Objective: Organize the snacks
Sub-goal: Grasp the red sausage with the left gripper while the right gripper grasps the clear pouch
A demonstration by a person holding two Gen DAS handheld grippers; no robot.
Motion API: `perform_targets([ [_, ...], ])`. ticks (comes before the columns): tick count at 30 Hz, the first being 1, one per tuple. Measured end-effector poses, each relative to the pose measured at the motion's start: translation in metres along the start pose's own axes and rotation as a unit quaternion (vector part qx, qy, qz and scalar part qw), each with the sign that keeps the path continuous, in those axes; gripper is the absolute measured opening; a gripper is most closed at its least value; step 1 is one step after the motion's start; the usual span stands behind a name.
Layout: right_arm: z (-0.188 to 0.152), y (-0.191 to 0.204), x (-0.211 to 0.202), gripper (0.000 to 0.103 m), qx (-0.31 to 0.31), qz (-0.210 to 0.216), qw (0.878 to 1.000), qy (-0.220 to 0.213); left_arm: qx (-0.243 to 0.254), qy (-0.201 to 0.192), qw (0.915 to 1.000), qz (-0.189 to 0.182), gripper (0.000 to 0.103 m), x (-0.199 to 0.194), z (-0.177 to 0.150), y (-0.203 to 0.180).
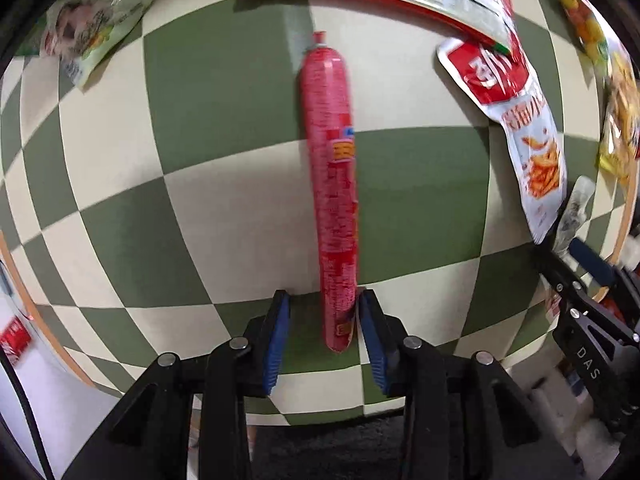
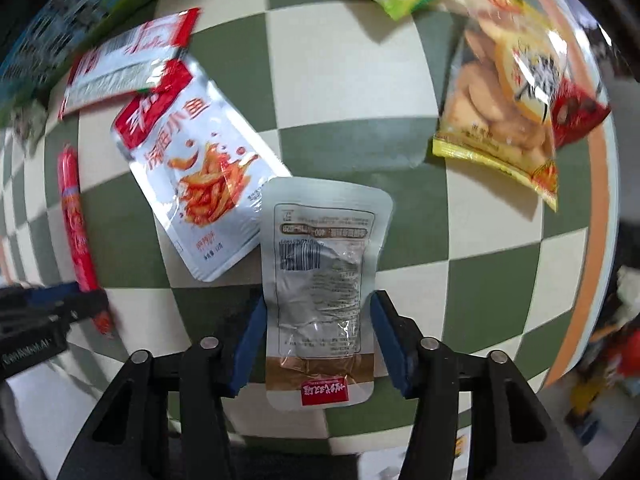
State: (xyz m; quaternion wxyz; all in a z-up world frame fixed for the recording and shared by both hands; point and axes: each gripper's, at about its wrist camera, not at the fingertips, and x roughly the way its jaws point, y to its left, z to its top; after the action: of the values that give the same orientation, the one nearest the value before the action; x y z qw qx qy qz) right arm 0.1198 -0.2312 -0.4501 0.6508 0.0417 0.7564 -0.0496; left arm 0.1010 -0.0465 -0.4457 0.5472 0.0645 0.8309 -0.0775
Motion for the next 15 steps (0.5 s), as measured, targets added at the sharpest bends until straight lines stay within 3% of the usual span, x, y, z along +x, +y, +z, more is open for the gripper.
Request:
perform_targets([
  [2,-0.007,0.009,0.001,0.055,-0.011,-0.008,1.000,-0.013,0.006,-0.015,0.9997,0.019,0.031,-0.003,-0.001,-0.016],
  [5,-0.015,0.015,0.000,0.055,-0.017,0.006,1.000,-0.021,0.005,-0.031,0.9993,0.019,0.016,-0.007,-0.002,-0.026],
  [15,-0.033,-0.018,-0.023,0.055,0.013,0.067,0.997,-0.033,0.010,-0.066,0.9977,0.008,0.015,-0.064,0.004,-0.013],
])
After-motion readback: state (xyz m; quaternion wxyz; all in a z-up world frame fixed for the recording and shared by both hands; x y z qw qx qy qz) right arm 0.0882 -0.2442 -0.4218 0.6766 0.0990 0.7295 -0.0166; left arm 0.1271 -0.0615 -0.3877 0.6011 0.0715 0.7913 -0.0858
